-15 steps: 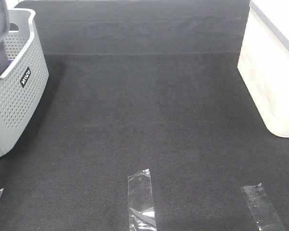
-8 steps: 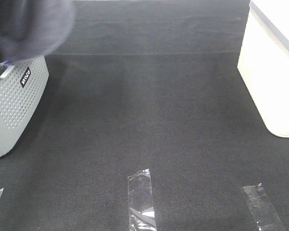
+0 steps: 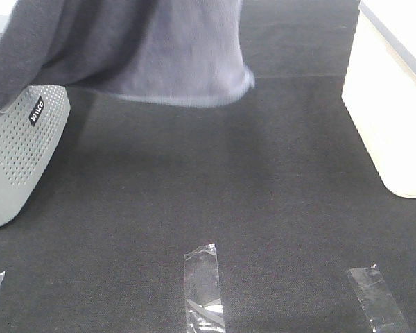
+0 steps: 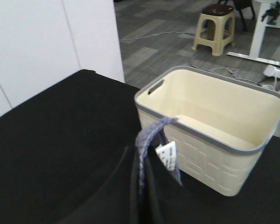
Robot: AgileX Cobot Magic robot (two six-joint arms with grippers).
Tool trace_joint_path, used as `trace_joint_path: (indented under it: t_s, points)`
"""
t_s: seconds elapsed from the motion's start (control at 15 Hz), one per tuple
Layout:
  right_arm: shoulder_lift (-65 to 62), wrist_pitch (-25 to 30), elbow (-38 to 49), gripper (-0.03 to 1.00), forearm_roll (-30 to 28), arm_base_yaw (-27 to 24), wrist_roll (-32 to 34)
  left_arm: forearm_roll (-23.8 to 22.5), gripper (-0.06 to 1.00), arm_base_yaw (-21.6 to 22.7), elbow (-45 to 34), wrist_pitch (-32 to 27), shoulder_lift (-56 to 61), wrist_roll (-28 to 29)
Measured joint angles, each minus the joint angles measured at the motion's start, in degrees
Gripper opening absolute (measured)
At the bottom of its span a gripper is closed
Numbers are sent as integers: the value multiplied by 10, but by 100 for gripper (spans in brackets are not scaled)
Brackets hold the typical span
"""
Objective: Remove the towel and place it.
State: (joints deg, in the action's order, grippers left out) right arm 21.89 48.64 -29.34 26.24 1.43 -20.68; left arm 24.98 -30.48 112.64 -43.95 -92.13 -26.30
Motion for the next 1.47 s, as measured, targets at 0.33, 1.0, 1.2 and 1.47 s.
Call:
trace_joint_path:
  t_s: [0.33,1.0,1.2,1.47]
  points:
    - [201,-77,-1,76,268,3,-400,18,0,-21,0,-60,0,-1]
    - [614,-34,-42,76,711,65,-969,64,0,-21,0,-162,0,-5]
    - [673,22,-64,76,714,65,-987,64,0,-21,0,-162,0,-6]
    - [736,87,-72,76,724,65,-1018,64,0,-21,0,-162,0,-6]
